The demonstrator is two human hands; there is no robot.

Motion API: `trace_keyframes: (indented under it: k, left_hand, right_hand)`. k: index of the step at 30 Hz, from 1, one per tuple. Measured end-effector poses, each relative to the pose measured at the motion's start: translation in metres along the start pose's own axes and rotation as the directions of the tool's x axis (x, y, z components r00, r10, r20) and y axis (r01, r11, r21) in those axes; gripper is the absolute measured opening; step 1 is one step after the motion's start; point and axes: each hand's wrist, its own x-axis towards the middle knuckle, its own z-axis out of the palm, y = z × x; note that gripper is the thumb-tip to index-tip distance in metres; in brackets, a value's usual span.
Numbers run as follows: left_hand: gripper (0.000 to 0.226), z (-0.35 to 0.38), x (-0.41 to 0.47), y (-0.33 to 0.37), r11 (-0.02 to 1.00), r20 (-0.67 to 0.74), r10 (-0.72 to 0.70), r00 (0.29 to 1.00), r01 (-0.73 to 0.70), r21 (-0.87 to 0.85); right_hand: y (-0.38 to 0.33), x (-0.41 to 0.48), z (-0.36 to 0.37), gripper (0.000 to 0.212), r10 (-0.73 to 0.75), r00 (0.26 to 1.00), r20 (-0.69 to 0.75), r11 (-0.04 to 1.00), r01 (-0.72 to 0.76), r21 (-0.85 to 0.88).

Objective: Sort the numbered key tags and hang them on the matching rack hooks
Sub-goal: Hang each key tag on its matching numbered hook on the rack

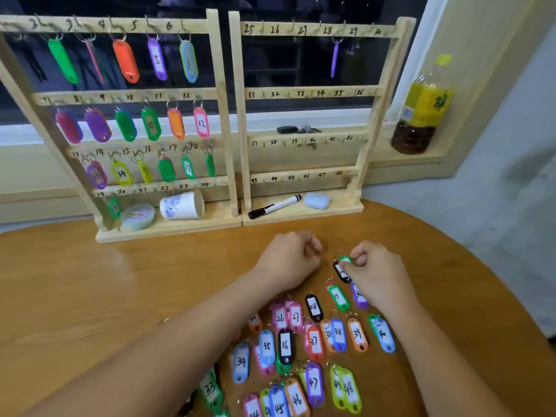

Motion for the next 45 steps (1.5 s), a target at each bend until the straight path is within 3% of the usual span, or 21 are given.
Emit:
trace_keyframes:
  k: [5,10,13,20,25,28,36,41,45]
  left_hand:
    - [0.029,0.017,0.019,0.013,0.993,0.025,0.08,0.997,-0.081,0.09]
    - [0.006,0.029,0.027,0.015,0.984,0.013,0.122,0.992,-0.123,0.128]
    - [0.008,0.027,0.025,0.012,0.986,0.005,0.128,0.992,-0.128,0.106]
    - [0.008,-0.016,0.001,-0.002,0.994,-0.114,0.056,0.992,-0.066,-0.086]
    - [0.009,-0.063,-0.04,-0.03,0.964,-0.211,-0.036,0.977,-0.022,-0.266]
    - [0.011,-0.09,-0.068,-0.057,0.936,-0.266,-0.09,0.96,-0.009,-0.351]
    - [0.015,-0.139,-0.114,-0.146,0.913,-0.4,-0.263,0.878,0.093,-0.397]
    - [0.008,-0.162,-0.116,-0.181,0.94,-0.591,-0.283,0.755,0.098,-0.326]
    - [0.005,-0.183,-0.104,-0.194,0.956,-0.709,-0.26,0.656,0.069,-0.286]
  right_hand:
    - [0.001,0.002,0.0,0.019,0.036,0.999,0.02,0.996,-0.037,0.081]
    - [0.009,0.009,-0.001,0.022,0.053,0.994,0.092,0.975,-0.072,0.212]
    - [0.011,0.01,-0.002,0.013,0.074,0.988,0.135,0.953,-0.11,0.283]
    - [0.001,0.01,-0.001,0.006,0.004,0.999,0.052,0.87,-0.029,0.492]
    - [-0.04,0.007,-0.002,0.018,-0.114,0.98,0.165,0.724,-0.032,0.69]
    - [-0.07,0.005,0.001,0.02,-0.201,0.954,0.222,0.696,-0.02,0.718]
    - [-0.167,-0.002,0.037,0.014,-0.357,0.854,0.379,0.687,-0.034,0.725]
    - [-0.223,-0.002,0.071,0.019,-0.457,0.842,0.287,0.689,0.131,0.713]
    - [-0.257,0.006,0.103,0.011,-0.453,0.874,0.178,0.726,0.245,0.643]
